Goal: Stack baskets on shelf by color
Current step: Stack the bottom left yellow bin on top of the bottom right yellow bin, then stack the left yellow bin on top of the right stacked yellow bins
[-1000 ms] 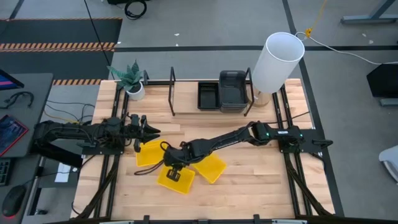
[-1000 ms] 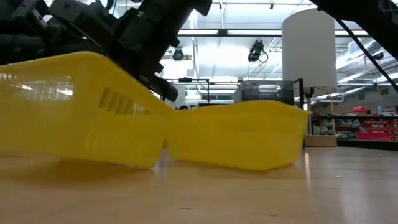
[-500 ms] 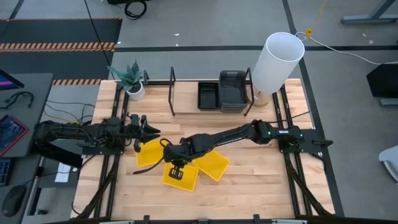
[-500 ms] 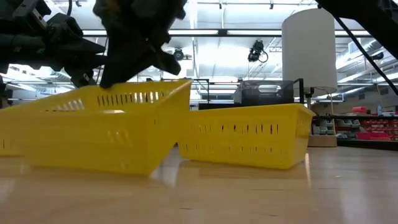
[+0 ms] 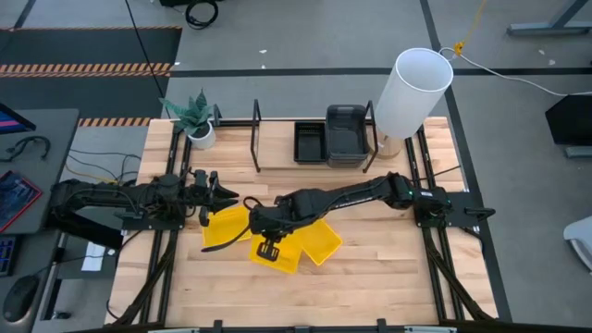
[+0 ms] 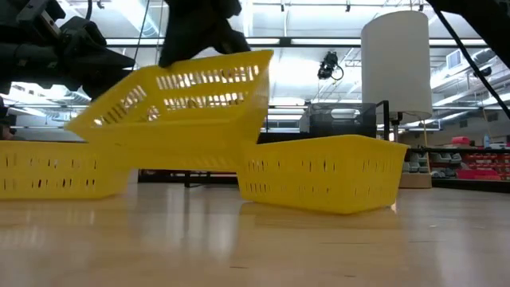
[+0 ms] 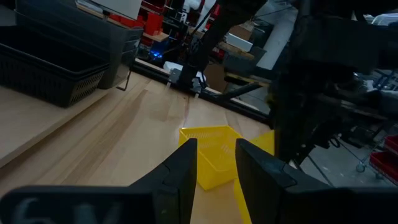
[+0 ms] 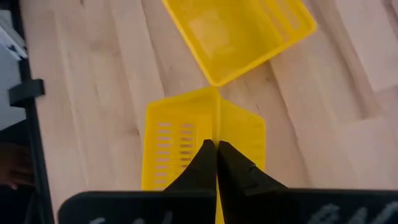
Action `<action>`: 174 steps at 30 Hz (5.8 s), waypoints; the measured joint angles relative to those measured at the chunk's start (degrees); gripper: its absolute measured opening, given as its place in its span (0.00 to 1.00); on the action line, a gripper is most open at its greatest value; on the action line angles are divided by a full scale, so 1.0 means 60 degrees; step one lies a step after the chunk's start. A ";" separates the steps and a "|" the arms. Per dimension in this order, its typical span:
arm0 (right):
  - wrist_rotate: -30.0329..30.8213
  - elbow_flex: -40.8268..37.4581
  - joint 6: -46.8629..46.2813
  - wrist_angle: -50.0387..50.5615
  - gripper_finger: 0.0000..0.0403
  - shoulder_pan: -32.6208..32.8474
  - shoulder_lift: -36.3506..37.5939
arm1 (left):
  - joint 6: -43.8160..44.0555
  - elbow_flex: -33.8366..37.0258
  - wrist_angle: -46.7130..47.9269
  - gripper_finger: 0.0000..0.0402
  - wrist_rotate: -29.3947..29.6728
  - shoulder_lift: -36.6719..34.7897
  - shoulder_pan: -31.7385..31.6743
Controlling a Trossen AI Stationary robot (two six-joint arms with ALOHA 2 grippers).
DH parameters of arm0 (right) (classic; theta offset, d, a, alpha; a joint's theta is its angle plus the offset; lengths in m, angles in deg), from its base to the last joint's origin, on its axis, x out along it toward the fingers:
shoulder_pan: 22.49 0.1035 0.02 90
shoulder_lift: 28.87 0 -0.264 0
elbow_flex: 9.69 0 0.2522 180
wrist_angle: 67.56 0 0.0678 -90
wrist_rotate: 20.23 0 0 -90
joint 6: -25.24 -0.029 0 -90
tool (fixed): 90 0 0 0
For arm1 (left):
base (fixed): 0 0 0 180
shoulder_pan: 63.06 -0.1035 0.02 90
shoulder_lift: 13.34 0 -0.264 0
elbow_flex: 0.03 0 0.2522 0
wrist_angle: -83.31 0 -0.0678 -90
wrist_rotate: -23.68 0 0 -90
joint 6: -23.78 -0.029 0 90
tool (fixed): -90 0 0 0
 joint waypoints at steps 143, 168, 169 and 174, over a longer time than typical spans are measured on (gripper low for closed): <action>0.1825 -1.0923 0.3538 -1.0410 0.46 0.0040 0.6067 | -0.0003 -0.0002 -0.0018 0.29 -0.0001 0.0003 0.0002; 0.1205 -0.8971 0.6245 -0.8752 0.46 -0.0376 0.6196 | 0.1081 -0.0004 -0.0518 0.29 0.0003 0.0115 0.0003; 0.1205 -0.9073 0.6298 -0.8596 0.46 -0.0429 0.6308 | 0.1569 -0.0004 -0.0446 0.29 -0.0023 0.0127 0.0004; 0.1198 -0.9849 0.6671 -0.8647 0.46 -0.0678 0.6674 | 0.4358 -0.0177 0.1020 0.29 -0.1457 0.0211 0.0015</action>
